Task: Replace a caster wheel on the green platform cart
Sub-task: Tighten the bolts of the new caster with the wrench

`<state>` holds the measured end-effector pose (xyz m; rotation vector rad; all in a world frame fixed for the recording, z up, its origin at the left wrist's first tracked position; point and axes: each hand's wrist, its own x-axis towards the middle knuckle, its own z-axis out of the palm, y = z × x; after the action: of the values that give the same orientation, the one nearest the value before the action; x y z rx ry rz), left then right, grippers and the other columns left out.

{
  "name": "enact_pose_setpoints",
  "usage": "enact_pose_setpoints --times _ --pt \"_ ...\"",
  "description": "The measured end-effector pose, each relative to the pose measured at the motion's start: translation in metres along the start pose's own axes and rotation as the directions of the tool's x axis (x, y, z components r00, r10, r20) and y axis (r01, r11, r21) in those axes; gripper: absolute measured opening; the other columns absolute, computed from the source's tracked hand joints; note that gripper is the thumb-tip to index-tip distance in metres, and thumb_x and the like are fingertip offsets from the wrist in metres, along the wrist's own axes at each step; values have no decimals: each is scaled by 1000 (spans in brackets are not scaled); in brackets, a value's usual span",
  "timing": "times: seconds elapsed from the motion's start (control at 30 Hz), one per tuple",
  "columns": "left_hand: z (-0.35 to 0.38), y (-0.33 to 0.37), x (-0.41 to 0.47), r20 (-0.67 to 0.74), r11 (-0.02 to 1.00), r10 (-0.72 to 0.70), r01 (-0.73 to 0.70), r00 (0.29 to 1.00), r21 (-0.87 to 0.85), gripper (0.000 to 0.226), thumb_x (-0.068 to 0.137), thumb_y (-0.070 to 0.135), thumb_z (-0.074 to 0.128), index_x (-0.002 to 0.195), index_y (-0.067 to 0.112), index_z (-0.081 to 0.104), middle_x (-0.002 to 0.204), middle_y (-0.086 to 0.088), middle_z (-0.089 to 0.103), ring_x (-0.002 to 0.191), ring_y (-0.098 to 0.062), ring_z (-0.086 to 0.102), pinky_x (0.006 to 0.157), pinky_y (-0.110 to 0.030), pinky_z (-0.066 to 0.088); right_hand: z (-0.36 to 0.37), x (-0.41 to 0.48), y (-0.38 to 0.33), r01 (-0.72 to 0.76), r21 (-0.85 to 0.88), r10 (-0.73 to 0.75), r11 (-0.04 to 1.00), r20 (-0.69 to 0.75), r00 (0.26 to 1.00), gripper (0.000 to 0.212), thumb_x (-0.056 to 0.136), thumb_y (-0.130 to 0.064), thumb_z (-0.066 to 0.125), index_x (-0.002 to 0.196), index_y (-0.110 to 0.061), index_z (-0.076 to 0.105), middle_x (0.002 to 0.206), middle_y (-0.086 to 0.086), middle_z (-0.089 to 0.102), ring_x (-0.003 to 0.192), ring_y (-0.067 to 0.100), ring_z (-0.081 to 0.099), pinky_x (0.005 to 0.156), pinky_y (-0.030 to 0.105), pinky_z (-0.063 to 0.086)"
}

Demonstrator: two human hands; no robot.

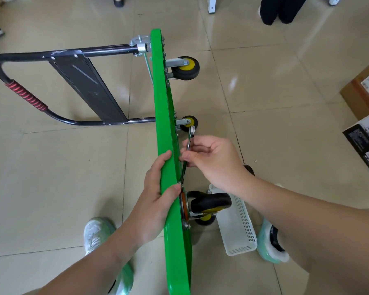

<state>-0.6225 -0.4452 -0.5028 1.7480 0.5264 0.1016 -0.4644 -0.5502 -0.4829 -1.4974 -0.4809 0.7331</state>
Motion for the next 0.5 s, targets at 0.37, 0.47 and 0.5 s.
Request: enact_pose_setpoints --times 0.37,0.47,0.5 --pt "0 -2 1 12 1000 1 -1 1000 -25 71 81 54 55 145 67 27 156 17 34 142 -8 42 120 -48 37 8 -9 14 23 -40 -21 999 48 999 29 84 8 71 108 -7 71 97 7 75 93 17 73 90 31 59" --pt "0 -1 1 10 1000 2 -2 1000 -25 71 80 55 54 144 67 27 156 19 33 142 -4 40 121 -45 35 9 -6 14 24 -66 -20 998 57 998 30 85 6 71 114 -2 70 102 12 75 97 22 74 92 35 59" --pt "0 -1 1 12 1000 2 -2 1000 -26 71 80 54 55 144 67 27 156 19 33 143 -5 40 122 -46 35 10 -6 14 28 -64 -25 998 49 998 28 85 6 71 112 -5 71 101 10 75 96 21 74 92 34 59"
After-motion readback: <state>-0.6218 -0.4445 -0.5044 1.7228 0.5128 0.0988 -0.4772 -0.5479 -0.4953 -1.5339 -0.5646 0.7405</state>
